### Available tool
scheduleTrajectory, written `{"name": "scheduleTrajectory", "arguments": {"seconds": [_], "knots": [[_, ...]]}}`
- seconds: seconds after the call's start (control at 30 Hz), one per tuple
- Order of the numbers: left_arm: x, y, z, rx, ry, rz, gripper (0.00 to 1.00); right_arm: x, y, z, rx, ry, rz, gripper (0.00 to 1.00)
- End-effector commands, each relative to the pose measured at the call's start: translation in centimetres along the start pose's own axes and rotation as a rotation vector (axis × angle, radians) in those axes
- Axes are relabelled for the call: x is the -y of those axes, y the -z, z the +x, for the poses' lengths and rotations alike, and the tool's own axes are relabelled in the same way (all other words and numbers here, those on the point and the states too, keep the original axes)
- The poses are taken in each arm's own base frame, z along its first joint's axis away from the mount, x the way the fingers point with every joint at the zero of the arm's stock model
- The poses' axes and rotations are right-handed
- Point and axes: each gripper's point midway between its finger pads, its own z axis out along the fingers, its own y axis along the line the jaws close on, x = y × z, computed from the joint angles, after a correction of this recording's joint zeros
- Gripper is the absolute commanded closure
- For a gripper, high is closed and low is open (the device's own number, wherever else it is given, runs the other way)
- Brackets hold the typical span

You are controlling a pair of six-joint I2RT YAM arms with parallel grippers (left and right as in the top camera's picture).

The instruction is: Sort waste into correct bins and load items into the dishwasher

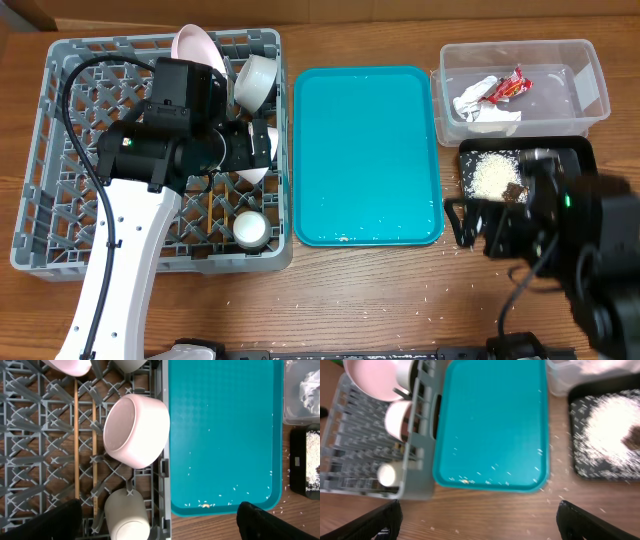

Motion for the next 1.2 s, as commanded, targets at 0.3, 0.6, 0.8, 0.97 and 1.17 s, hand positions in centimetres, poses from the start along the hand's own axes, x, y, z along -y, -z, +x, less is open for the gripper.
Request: {"name": "scheduleTrajectory", "arguments": {"seconds": [0.3, 0.6, 0.8, 0.97, 1.17], "knots": [[0.4, 0.1, -0.2, 0.003, 0.005, 0.013, 0.0, 3.2, 0.0, -5.1, 0.54, 0.399, 0.146, 0.0], [0.4, 0.1, -0.2, 0.003, 0.005, 0.013, 0.0, 6.7, -4.3, -1.9, 0.713, 0.469, 0.175, 0.0], [0.4, 0.1, -0.2, 0.003, 0.005, 0.013, 0.0, 7.7, -6.0, -0.2, 0.813, 0.441, 0.136, 0.0], [0.4, 0.1, -0.2, 0.003, 0.005, 0.013, 0.0, 8.2, -6.7, 0.6, 0.838, 0.403, 0.117, 0.0], [0.4, 0.1, -0.2, 0.003, 0.005, 0.013, 0.0, 8.9, -7.7, 1.3, 0.826, 0.398, 0.126, 0.0]]}}
